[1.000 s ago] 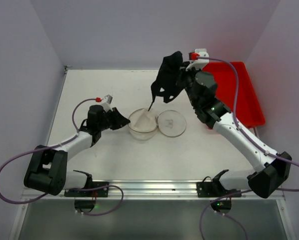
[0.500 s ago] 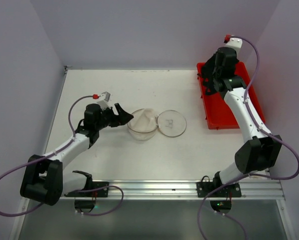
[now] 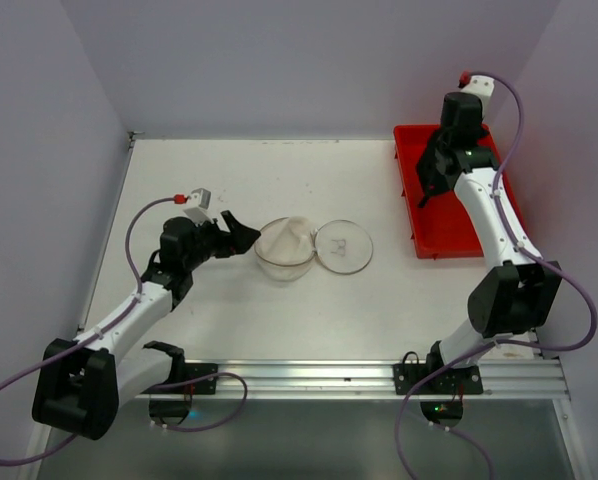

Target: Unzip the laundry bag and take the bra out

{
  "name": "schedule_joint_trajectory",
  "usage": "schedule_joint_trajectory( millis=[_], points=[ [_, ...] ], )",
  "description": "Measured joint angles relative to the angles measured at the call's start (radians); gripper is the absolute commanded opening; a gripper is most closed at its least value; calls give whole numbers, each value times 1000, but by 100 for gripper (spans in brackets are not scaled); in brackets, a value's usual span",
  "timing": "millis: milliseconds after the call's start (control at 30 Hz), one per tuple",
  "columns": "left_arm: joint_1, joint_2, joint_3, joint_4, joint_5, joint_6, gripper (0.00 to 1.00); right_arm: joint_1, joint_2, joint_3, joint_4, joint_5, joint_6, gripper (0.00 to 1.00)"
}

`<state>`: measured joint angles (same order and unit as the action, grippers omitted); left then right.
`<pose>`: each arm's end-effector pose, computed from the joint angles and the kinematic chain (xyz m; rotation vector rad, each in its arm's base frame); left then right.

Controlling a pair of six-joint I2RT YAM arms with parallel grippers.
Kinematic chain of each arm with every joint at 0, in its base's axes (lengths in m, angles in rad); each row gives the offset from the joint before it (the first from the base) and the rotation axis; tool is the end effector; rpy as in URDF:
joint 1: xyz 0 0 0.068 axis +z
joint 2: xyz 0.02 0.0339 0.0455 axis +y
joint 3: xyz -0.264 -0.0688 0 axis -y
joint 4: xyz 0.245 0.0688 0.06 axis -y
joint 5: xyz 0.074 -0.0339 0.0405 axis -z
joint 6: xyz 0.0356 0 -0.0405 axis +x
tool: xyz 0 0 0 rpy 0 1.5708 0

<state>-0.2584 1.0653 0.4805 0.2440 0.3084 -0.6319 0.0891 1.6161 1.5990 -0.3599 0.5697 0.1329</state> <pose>0.2208 -0.0695 0.2232 -0.1545 1.9921 -0.8827 0.3748 0.0142 0.3948 0.4129 1.8609 -0.4033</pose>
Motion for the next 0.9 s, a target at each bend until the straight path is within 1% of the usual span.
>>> schedule_joint_trajectory(
  millis=[133,300,467,600,700,767,800,833,900],
  points=[
    [0,0,0,0,0,0,88,-5,-2,-17,26,-8,-16,0],
    [0,0,-2,1,1,0,88,-13,13,-126,113,-3,-48,0],
    [0,1,-13,3,10,-2,88,-21,99,-187,159,39,-65,1],
    [0,2,-14,2,13,-2,88,-29,182,-201,167,97,-66,2],
    [0,2,-16,2,13,-2,88,-36,236,-209,174,129,-64,6],
    [0,1,-16,2,13,-2,88,-42,256,-217,172,148,-61,11],
    [0,1,-16,2,13,-2,88,-45,263,-217,172,154,-58,17],
    [0,0,-16,2,12,-2,88,-51,270,-217,173,161,-53,33],
    [0,-2,-16,2,12,-2,88,-63,281,-217,173,178,-43,41]
  ],
)
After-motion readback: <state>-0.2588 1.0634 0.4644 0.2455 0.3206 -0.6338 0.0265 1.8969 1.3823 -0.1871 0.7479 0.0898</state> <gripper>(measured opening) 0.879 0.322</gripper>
